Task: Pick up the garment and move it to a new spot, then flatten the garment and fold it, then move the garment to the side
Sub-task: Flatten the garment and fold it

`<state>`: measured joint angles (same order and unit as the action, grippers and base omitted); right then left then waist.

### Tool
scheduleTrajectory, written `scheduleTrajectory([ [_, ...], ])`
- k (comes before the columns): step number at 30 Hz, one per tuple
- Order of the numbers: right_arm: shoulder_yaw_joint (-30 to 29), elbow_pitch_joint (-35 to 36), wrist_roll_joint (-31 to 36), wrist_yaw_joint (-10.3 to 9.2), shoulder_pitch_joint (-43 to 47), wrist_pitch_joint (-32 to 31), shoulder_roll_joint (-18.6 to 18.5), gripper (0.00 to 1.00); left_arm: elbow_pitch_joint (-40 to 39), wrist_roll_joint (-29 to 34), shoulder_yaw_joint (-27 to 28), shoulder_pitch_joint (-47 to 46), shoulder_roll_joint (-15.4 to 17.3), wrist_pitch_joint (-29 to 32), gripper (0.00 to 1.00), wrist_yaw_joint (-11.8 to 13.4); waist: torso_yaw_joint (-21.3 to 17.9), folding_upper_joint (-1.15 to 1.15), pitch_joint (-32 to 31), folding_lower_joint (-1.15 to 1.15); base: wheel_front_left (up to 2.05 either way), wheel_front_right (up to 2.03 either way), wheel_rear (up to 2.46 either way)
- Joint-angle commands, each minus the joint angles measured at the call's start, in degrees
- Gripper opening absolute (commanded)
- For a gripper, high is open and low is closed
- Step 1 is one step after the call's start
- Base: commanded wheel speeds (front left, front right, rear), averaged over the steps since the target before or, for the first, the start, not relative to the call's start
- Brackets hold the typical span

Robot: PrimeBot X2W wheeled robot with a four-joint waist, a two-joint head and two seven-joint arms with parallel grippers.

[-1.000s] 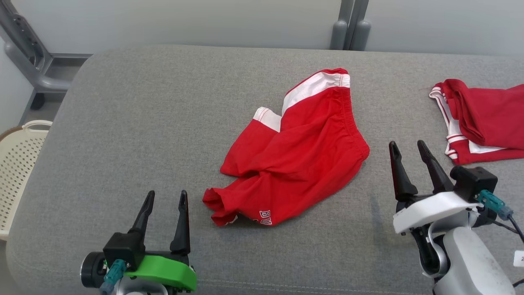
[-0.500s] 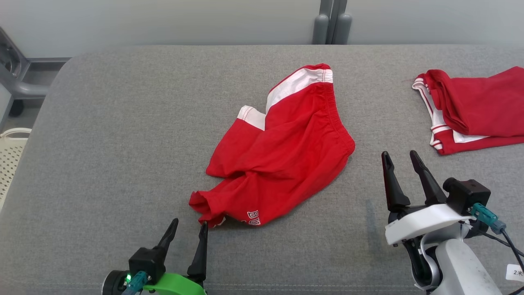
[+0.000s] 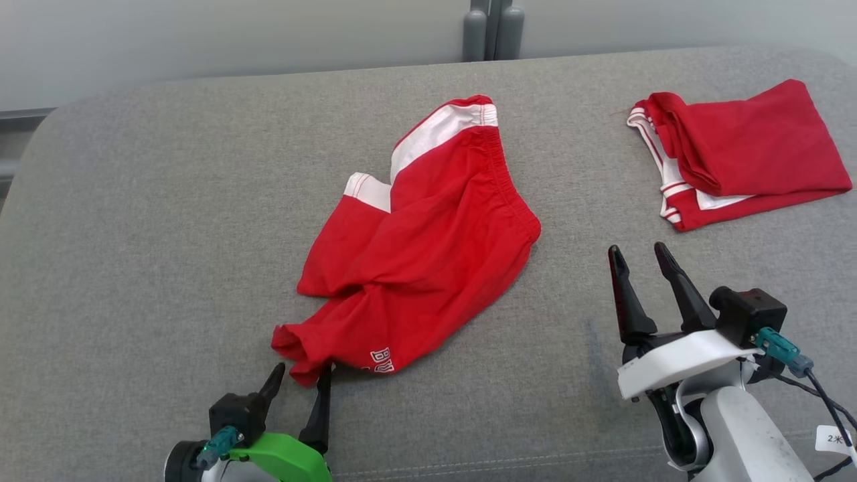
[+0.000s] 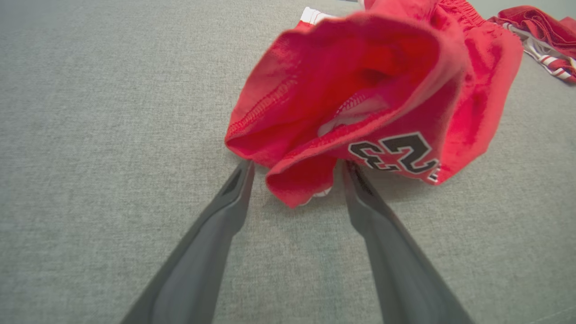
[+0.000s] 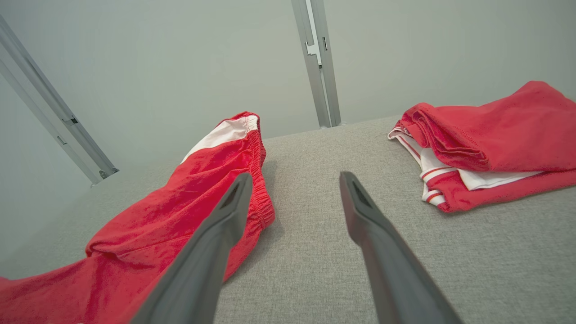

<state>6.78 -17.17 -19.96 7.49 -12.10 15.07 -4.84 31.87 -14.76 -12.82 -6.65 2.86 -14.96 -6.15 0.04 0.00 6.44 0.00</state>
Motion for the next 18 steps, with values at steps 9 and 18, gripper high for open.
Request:
scheduleTrajectory([
  [9,-0.3,-0.2,-0.2,0.0,0.2,0.2,-0.3,1.0,5.5,-0.9,1.2,-4.1,0.1,-0.2,0.0,-1.1,-1.7,0.0,0.8,0.0,0.0,0.0,0.0],
  [18,-0.1,-0.9,-0.6,0.0,1.4,0.2,0.1,1.0,-0.7,-1.8,-1.1,-1.1,0.8,-0.2,0.0,-1.3,1.7,0.0,-0.8,0.0,0.0,0.0,0.0],
])
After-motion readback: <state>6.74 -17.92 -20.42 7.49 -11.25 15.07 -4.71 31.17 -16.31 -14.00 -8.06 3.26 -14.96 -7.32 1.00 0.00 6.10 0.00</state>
